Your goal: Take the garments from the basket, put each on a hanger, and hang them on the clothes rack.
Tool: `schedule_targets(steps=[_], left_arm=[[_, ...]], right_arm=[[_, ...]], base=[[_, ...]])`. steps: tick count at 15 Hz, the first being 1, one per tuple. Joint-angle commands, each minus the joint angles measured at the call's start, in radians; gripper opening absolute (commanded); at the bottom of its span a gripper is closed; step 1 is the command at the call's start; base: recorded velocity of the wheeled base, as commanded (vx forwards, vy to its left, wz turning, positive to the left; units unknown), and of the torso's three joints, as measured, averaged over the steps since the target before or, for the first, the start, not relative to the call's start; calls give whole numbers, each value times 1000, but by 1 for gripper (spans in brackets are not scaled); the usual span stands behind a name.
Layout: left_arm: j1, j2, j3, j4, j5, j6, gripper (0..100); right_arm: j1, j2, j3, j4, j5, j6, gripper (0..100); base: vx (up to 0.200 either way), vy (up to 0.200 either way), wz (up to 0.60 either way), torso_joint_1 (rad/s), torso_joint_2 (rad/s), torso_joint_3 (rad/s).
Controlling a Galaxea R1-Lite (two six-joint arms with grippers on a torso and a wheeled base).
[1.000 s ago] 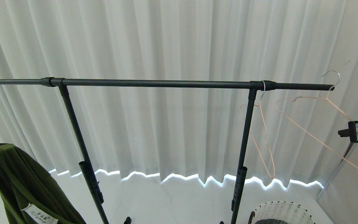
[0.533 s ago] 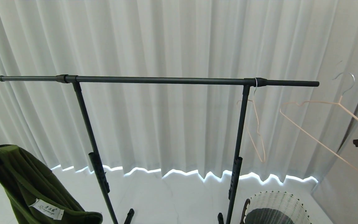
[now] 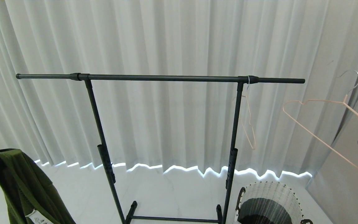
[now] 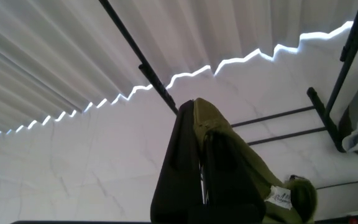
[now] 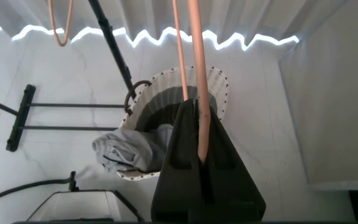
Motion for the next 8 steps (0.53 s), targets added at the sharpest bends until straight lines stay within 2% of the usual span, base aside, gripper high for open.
schedule_targets(steps=[1,8], left_arm=[[1,2,1,0,1,0,0],[1,2,1,0,1,0,0]], right_arm=[[12,-31,5,0,2,2,0],[81,-100,17,-2,5,2,0]], base=[[0,0,0,0,0,0],[0,200,0,2,0,2]])
